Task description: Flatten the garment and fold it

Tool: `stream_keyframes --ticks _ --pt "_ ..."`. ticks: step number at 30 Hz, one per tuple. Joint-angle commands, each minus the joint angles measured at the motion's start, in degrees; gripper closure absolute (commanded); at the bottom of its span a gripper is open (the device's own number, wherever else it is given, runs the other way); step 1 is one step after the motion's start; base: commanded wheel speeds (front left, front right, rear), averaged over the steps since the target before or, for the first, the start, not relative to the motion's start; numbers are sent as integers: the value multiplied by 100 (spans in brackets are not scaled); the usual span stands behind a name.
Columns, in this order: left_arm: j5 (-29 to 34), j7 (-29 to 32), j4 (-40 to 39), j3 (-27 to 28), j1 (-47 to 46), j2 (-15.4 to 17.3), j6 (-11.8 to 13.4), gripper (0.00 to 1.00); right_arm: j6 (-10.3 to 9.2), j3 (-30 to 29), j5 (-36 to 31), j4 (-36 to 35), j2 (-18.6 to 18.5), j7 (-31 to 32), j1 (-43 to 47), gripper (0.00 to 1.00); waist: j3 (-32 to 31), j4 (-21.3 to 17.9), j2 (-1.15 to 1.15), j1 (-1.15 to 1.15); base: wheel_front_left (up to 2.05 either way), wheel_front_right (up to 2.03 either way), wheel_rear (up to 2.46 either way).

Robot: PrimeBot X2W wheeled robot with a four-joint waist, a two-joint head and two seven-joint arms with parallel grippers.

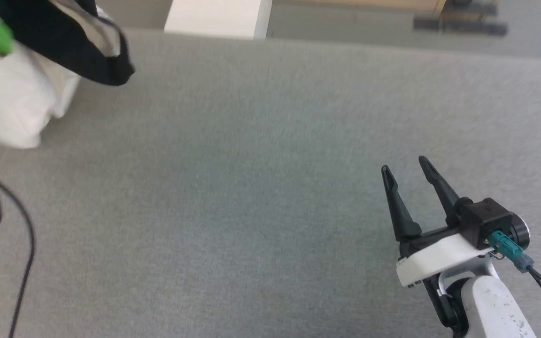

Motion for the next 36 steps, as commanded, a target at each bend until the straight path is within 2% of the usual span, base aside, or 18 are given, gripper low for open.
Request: stream_keyframes --ticks 1,8,17,23,28,33,34,35,36 --pt "79 -38 -74 -140 -222 -138 -106 100 -10 -15 62 8 3 -48 64 0 -737 -362 0 1 0 0 0" --pt "17 39 -338 -817 -689 -931 -432 100 -10 -28 144 28 4 -59 147 0 -985 -960 0 1 0 0 0" --pt "-364 258 -466 -1436 -487 -1929 -603 100 -10 -23 168 2 4 -4 237 0 -1008 -1745 0 1 0 0 0" --pt "-554 834 170 -1955 437 -2200 -630 100 -10 -80 178 -49 5 26 257 0 -901 -2185 0 1 0 0 0" --pt "-591 1816 1108 -2471 1365 -2191 -574 100 -10 -83 186 -91 5 48 270 0 -772 -2427 0 1 0 0 0" --pt "-798 2777 1734 -2762 1946 -2227 -627 100 -10 -139 213 -104 5 21 283 0 -688 -2438 0 1 0 0 0" --pt "-846 2938 1804 -2784 2019 -2232 -623 85 -10 -153 221 -97 5 16 287 0 -677 -2409 0 1 0 0 0" --pt "-873 3036 1840 -2798 2058 -2229 -621 50 -10 -162 228 -92 5 13 287 0 -669 -2381 0 1 0 0 0" --pt "-904 3106 1851 -2796 2087 -2228 -604 0 -10 -179 232 -91 5 9 287 0 -658 -2326 0 1 0 0 0"
